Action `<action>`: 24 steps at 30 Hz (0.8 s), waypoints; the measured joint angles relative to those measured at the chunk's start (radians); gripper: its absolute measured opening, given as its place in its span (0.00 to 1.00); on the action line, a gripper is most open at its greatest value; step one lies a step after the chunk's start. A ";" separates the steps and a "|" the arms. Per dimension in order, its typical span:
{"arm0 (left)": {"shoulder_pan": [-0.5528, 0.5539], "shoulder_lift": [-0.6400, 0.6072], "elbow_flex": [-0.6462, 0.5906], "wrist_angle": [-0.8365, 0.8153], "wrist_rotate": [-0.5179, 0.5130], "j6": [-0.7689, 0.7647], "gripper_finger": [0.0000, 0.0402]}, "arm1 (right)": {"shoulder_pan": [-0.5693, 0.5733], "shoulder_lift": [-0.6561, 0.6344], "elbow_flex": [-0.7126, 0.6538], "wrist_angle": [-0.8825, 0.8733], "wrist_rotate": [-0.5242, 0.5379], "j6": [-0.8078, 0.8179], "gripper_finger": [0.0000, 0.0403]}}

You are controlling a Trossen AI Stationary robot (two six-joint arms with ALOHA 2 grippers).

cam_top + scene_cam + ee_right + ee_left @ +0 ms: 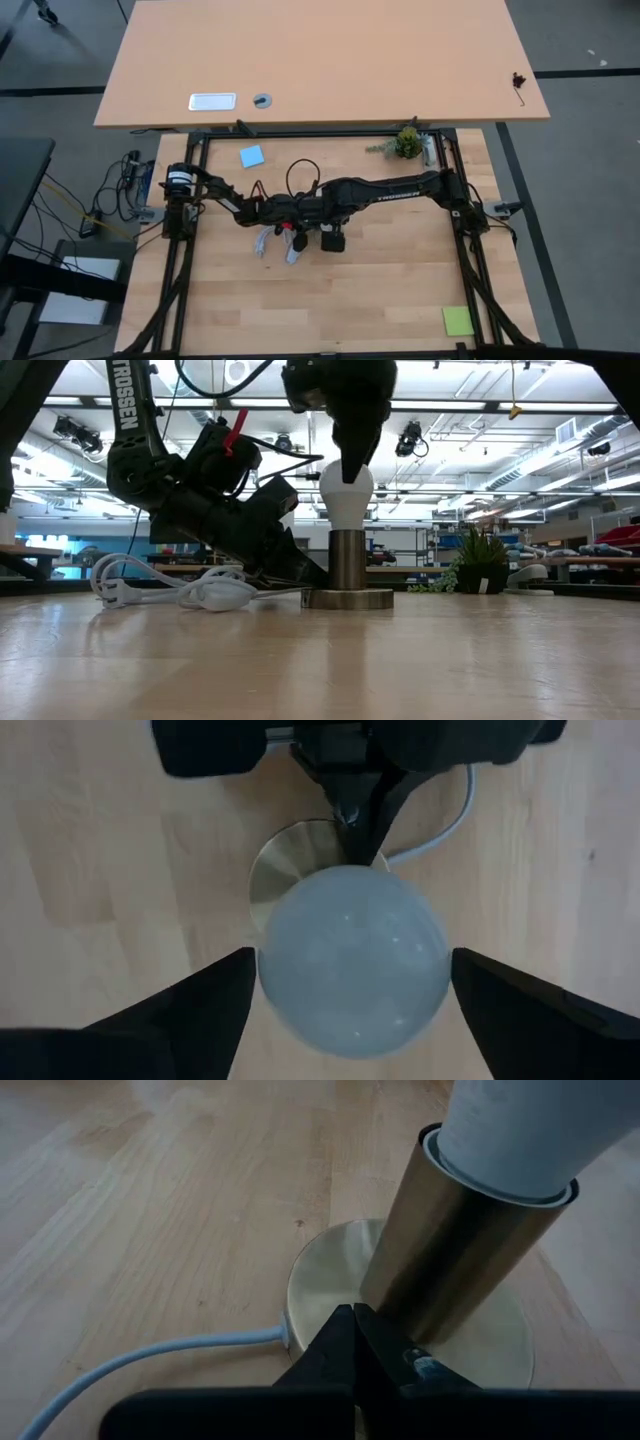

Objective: Screw lightbulb
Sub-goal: Insert the light bulb into the lamp

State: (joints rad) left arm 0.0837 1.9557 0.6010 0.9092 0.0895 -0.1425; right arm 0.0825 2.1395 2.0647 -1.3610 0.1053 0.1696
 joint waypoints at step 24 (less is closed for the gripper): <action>0.001 0.000 0.000 -0.001 0.007 0.006 0.00 | 0.022 0.000 -0.001 0.028 0.010 -0.828 0.78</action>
State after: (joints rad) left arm 0.0845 1.9556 0.6010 0.9086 0.0963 -0.1368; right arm 0.1049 2.1391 2.0640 -1.3327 0.1150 -0.6589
